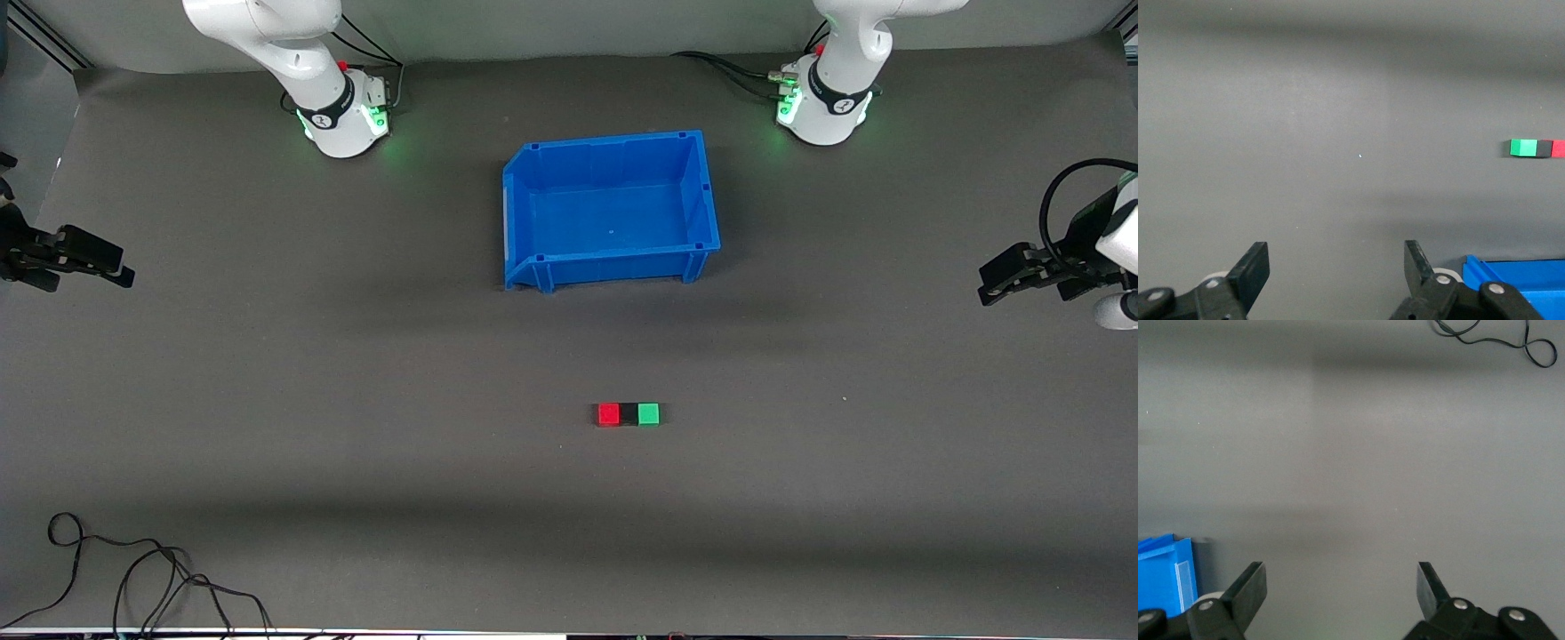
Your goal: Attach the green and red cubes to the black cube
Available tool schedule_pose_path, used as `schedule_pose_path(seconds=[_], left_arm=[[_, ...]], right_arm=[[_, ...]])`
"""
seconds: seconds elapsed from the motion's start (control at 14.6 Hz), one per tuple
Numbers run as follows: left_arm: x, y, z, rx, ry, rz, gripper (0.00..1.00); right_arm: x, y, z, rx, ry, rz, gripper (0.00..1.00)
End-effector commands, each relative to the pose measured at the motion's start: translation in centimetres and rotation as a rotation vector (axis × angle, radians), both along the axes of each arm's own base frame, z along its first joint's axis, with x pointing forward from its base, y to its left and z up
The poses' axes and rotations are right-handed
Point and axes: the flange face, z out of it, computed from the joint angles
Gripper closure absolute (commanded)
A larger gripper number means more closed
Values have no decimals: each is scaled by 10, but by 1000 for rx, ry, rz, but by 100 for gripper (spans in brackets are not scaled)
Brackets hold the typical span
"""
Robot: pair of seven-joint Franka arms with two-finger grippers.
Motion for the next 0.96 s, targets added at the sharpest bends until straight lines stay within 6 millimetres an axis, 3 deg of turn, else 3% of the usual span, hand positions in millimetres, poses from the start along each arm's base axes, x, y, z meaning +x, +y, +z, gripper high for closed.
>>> schedule_pose_path(seconds=[0.0,0.55,0.89], left_arm=[[-10,-2,3,-6,3,-36,8],[-9,-5,0,-6,6,-51,5],[-7,-18,-3,-7,7,-63,0]], right_arm=[[-4,3,-4,-17,13,16,0],[-3,-1,-1,-14,2,9,0],[-3,0,-2,-15,4,11,0]])
